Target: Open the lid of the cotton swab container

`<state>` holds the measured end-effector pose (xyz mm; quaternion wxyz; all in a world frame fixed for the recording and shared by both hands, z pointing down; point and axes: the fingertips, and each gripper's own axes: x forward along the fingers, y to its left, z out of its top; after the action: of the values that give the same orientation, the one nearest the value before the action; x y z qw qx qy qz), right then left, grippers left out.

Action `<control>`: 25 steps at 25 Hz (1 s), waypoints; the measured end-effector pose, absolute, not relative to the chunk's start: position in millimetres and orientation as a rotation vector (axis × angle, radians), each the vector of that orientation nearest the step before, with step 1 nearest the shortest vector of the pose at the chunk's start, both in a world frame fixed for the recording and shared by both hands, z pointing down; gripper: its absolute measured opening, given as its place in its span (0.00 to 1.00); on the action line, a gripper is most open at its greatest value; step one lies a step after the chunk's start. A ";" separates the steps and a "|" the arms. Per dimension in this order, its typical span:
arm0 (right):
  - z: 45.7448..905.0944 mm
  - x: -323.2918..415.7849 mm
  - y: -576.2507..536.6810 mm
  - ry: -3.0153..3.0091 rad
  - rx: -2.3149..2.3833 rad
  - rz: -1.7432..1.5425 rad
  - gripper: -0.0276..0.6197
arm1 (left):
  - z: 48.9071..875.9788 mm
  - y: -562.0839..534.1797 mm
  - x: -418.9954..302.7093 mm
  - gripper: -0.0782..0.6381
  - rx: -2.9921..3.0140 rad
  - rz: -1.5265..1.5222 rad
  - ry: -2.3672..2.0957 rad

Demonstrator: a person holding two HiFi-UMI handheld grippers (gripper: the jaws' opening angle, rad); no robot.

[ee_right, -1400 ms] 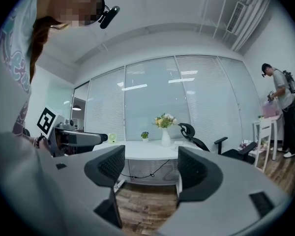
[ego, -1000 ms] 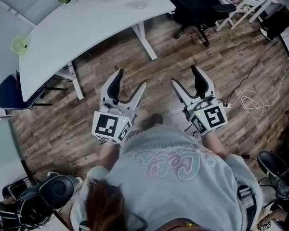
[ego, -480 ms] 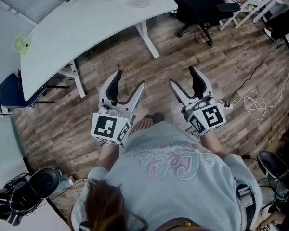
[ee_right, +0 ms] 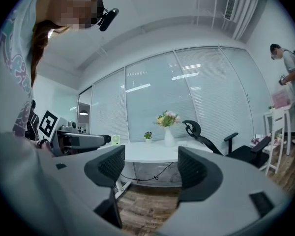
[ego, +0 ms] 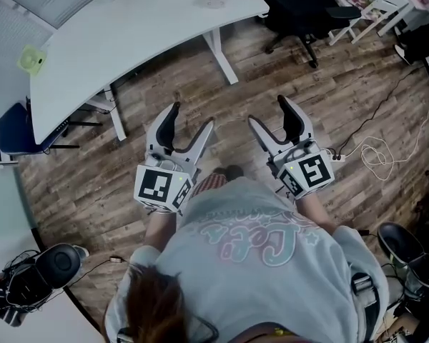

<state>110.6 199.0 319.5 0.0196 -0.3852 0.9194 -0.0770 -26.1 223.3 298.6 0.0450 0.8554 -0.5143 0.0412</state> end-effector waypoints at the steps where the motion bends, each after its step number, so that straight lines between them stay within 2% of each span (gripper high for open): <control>1: 319.6 110.3 198.5 2.855 -1.191 -0.238 0.54 | 297.8 222.7 -26.2 0.51 2.615 0.124 -1.575; 25: 327.6 115.4 174.0 2.863 -1.196 -0.249 0.54 | 302.8 196.6 -21.6 0.51 2.640 0.124 -1.559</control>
<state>115.4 174.0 327.6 0.0142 -0.3842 0.9197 -0.0800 -21.6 196.6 302.8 0.0365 0.8599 -0.5076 0.0403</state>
